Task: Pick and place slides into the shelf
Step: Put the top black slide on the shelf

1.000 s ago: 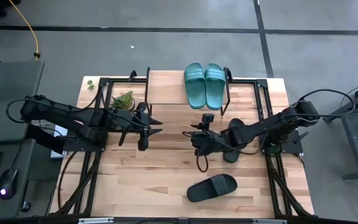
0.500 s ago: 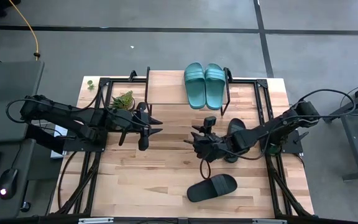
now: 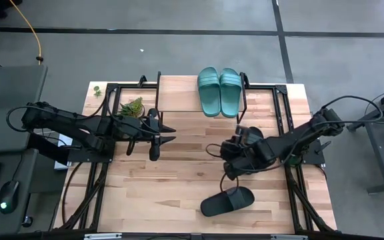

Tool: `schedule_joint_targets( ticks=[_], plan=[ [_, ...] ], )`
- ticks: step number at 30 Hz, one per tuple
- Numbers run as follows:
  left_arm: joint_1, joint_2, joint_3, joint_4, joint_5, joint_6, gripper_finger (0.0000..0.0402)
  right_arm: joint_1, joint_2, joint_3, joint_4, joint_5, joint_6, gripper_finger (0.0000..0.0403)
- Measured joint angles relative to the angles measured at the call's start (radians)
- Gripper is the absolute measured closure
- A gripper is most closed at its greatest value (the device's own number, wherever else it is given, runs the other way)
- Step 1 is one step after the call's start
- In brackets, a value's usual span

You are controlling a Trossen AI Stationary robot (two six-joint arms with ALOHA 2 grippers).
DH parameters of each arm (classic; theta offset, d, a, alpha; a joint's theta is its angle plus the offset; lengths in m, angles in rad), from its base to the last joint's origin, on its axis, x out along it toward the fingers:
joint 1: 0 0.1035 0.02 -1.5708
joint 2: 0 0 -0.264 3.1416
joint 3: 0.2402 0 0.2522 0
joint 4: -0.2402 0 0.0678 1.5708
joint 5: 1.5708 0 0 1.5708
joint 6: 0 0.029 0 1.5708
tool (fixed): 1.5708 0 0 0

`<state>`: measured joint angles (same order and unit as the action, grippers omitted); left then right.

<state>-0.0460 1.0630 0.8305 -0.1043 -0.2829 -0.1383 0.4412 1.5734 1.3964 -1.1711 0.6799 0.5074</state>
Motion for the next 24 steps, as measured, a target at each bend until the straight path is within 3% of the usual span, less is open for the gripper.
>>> schedule_joint_targets(
  ticks=[9,24],
  plan=[
    [0.0,0.0,0.0,0.008,0.0,0.019,0.0289,0.038,0.001,-0.054,-0.143,-0.074,0.191,0.0273],
    [0.0,0.0,0.0,0.034,0.0,0.034,0.0289,0.043,0.001,-0.081,-0.142,-0.154,0.237,0.0273]
  ],
)
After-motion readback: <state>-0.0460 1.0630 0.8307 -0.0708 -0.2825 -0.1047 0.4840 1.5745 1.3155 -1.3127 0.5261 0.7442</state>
